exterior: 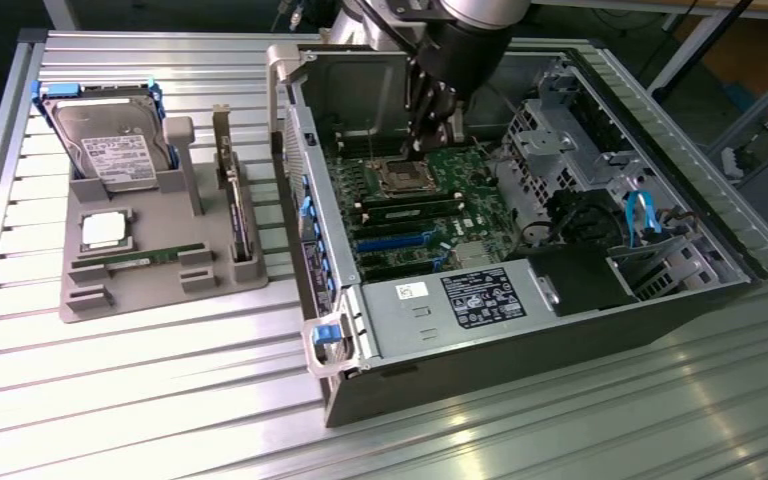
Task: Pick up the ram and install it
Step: 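Press down the ram until it locks into place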
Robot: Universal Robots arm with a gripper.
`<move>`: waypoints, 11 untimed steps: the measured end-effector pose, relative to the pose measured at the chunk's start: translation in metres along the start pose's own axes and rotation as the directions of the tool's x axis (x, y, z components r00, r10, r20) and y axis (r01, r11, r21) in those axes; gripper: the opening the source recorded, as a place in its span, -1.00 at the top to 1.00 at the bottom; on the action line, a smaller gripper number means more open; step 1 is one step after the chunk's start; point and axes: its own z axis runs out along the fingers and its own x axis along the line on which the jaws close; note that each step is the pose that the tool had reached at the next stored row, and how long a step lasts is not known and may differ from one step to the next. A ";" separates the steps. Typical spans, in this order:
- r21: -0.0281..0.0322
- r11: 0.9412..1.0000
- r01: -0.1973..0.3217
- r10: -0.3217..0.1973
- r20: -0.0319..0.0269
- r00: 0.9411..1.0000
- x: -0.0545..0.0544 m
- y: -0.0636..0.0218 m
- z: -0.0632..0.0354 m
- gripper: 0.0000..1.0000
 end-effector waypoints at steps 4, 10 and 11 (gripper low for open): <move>0.000 1.000 0.000 0.000 0.000 1.000 0.000 -0.0120 -0.0003 0.80; 0.000 1.000 0.000 0.000 0.000 1.000 0.000 -0.0272 -0.0008 0.80; 0.000 1.000 0.000 0.000 0.000 1.000 0.000 -0.0308 -0.0009 0.80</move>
